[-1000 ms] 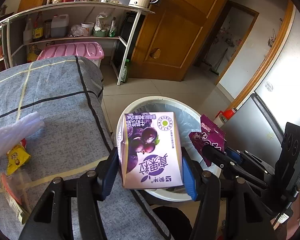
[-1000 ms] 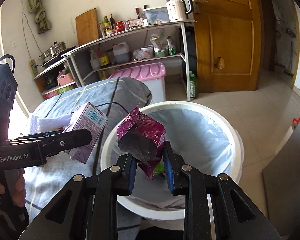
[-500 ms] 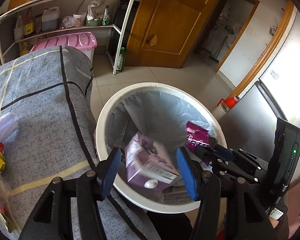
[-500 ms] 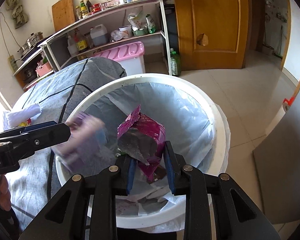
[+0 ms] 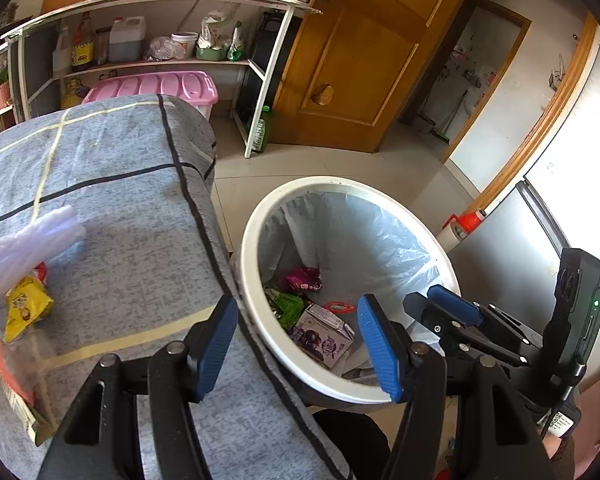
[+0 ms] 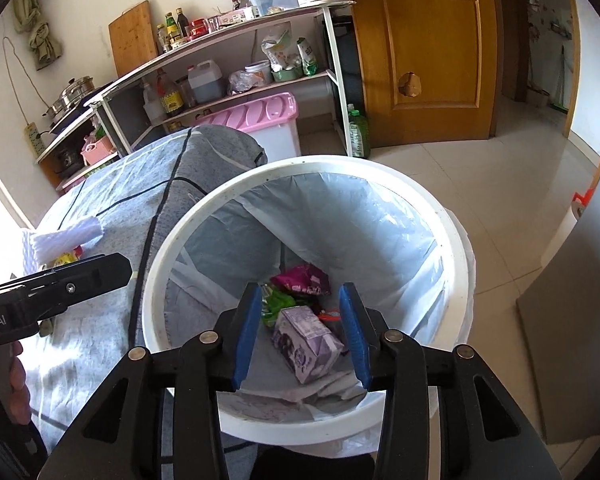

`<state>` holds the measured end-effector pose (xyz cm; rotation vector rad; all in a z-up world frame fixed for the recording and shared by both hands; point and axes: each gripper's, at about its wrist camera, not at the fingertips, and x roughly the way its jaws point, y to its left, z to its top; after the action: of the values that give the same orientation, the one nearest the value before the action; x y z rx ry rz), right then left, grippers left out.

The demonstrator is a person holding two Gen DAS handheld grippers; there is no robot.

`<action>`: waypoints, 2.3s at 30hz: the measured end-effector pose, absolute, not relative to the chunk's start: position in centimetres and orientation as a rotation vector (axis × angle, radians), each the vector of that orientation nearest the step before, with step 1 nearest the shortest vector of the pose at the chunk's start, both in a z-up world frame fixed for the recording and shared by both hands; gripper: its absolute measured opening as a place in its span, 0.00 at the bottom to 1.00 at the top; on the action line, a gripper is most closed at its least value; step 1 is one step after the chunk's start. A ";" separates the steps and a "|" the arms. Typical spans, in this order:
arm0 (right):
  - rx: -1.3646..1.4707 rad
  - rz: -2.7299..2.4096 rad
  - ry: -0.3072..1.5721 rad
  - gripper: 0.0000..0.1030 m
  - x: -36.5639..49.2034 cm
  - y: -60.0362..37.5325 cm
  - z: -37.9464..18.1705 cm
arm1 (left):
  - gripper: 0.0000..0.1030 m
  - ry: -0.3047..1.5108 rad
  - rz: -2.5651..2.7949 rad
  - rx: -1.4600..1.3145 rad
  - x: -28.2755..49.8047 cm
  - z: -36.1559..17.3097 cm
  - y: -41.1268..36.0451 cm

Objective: Collect trash
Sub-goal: 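Open both grippers to drop the purple carton and maroon bag into the bin, then move the left gripper to the white foam net while the right gripper approaches the beige wrapper strip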

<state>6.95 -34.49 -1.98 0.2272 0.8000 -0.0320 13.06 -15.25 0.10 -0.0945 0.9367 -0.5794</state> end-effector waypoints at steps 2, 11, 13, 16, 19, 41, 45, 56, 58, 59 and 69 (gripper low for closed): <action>0.225 -0.013 0.779 0.40 6.7 -33.7 -1.4 | 0.63 0.924 -0.569 -0.109 12.6 0.4 -14.1; 0.207 0.087 0.731 0.40 6.9 -28.4 0.6 | 0.64 0.862 -0.454 -0.150 11.2 1.5 -7.6; 0.199 0.107 0.731 0.40 7.0 -27.3 0.7 | 0.64 0.856 -0.435 -0.164 11.0 1.6 -6.2; 0.192 0.141 0.728 0.40 7.1 -25.7 0.8 | 0.65 0.847 -0.401 -0.173 10.5 1.7 -4.3; 0.181 0.172 0.733 0.40 7.2 -24.0 0.7 | 0.65 0.837 -0.367 -0.188 10.2 1.5 -2.4; 0.091 0.417 0.828 0.45 8.7 -12.5 -1.7 | 0.70 0.843 -0.173 -0.291 7.7 -0.6 9.4; 0.073 0.437 0.845 0.45 9.0 -10.8 -2.2 | 0.71 0.847 -0.142 -0.303 7.7 -1.1 11.0; 0.042 0.469 0.897 0.45 10.0 -7.5 -3.9 | 0.71 0.864 -0.145 -0.322 8.8 -2.0 12.7; 0.037 0.466 0.904 0.45 10.2 -7.3 -4.1 | 0.71 0.865 -0.156 -0.329 9.3 -1.9 12.6; 0.040 0.471 0.907 0.45 10.3 -7.2 -4.2 | 0.71 0.863 -0.164 -0.326 9.5 -1.9 12.4; 0.036 0.481 0.929 0.45 11.2 -6.8 -4.7 | 0.71 0.887 -0.219 -0.317 12.5 -2.1 10.8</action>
<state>11.23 -6.82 -4.67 0.0362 0.9292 0.4814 12.47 10.76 -2.10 -0.3167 0.8868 -0.2194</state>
